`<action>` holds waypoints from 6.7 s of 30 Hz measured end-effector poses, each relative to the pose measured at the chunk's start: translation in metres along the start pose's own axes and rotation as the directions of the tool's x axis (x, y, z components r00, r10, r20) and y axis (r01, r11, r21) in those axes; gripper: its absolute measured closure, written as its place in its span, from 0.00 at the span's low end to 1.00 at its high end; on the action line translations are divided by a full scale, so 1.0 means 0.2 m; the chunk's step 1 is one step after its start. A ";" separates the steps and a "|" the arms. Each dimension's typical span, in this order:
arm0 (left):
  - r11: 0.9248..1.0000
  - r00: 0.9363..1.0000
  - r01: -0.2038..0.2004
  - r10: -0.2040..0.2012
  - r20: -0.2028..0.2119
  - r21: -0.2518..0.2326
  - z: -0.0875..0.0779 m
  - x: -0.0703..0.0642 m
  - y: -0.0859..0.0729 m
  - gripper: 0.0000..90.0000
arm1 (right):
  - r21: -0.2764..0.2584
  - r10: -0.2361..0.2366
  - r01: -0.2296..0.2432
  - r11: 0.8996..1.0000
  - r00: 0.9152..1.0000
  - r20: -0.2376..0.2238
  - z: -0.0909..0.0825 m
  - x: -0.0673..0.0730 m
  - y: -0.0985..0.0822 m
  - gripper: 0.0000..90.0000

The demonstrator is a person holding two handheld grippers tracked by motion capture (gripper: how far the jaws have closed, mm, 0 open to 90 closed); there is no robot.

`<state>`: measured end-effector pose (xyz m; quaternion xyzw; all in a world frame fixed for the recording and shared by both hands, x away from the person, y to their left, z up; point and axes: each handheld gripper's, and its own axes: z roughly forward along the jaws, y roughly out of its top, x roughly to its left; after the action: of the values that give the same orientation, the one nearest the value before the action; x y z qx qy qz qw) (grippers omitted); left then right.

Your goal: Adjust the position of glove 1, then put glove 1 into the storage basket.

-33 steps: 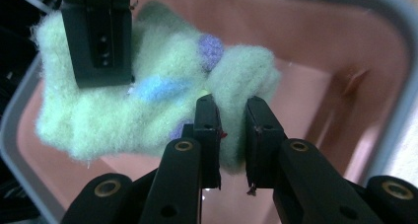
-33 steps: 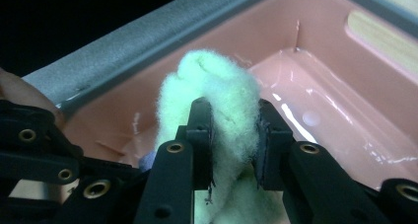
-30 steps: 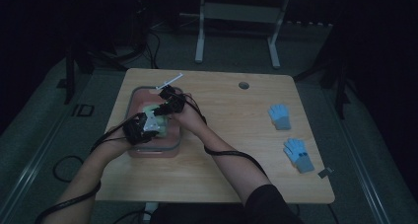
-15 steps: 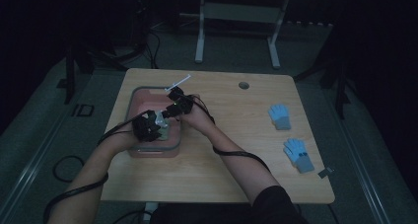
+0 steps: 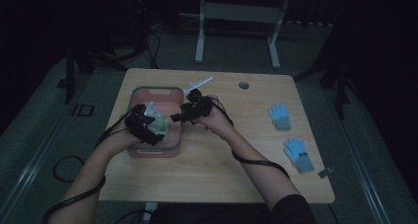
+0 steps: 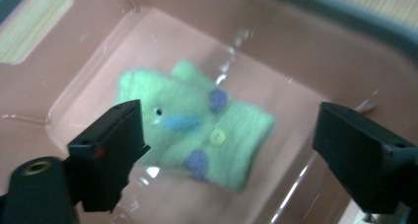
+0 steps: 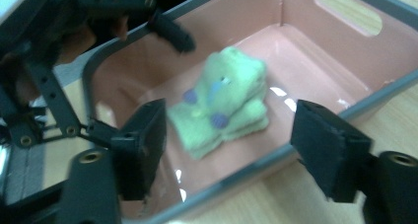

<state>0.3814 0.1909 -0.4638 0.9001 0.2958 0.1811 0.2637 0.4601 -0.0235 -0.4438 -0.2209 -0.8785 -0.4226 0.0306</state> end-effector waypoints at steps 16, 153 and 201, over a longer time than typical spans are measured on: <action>0.982 0.993 0.079 -0.064 0.095 -0.170 -0.02 -0.21 0.08 0.02 | -0.034 -0.064 0.067 0.997 0.995 0.073 -0.26 -0.05 -0.24 0.23; 0.917 0.978 0.053 0.033 0.208 -0.394 0.43 -0.83 0.02 0.02 | -0.173 0.320 -0.268 0.948 0.799 0.510 -0.68 -0.06 -0.87 0.97; 0.918 0.976 0.025 0.064 0.209 -0.397 0.43 -0.83 0.02 0.02 | -0.114 0.142 -0.101 0.988 0.876 0.461 -0.73 -0.05 -1.10 0.76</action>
<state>0.2978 0.0528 -0.5578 0.8451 0.2134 0.1405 0.4696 0.3594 -0.2564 -0.5129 -0.3720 -0.8253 -0.3915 -0.1651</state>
